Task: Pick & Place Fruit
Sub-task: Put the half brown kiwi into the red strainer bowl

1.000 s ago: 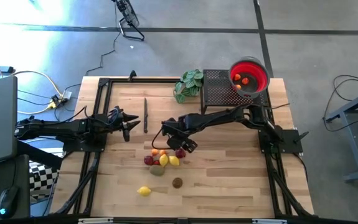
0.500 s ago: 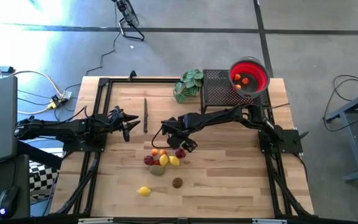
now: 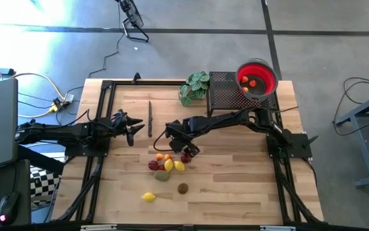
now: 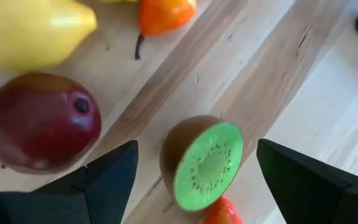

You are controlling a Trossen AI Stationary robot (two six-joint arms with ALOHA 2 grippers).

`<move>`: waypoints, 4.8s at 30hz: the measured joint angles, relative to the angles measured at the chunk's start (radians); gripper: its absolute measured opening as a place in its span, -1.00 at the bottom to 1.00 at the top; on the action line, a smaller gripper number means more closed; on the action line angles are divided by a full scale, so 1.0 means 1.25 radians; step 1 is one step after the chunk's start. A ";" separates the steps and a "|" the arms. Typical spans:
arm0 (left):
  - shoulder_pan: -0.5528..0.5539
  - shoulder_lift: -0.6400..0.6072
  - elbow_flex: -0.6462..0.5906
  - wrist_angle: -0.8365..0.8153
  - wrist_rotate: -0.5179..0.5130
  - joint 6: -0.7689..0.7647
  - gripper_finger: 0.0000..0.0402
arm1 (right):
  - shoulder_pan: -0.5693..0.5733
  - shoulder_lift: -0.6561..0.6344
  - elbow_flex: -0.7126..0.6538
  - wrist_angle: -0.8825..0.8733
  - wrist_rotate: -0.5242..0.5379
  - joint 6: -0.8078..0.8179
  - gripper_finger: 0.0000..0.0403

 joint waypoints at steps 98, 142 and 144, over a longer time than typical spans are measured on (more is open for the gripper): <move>0.000 0.000 0.000 -0.002 0.000 0.000 -0.37 | -0.001 0.022 0.000 0.047 -0.075 0.255 0.19; 0.000 0.000 0.000 -0.002 0.000 0.000 -0.37 | -0.069 -0.274 0.000 -0.107 0.171 0.359 0.13; 0.000 0.000 0.000 -0.002 0.000 0.000 -0.37 | -0.085 -0.306 0.000 -0.131 0.195 0.376 0.11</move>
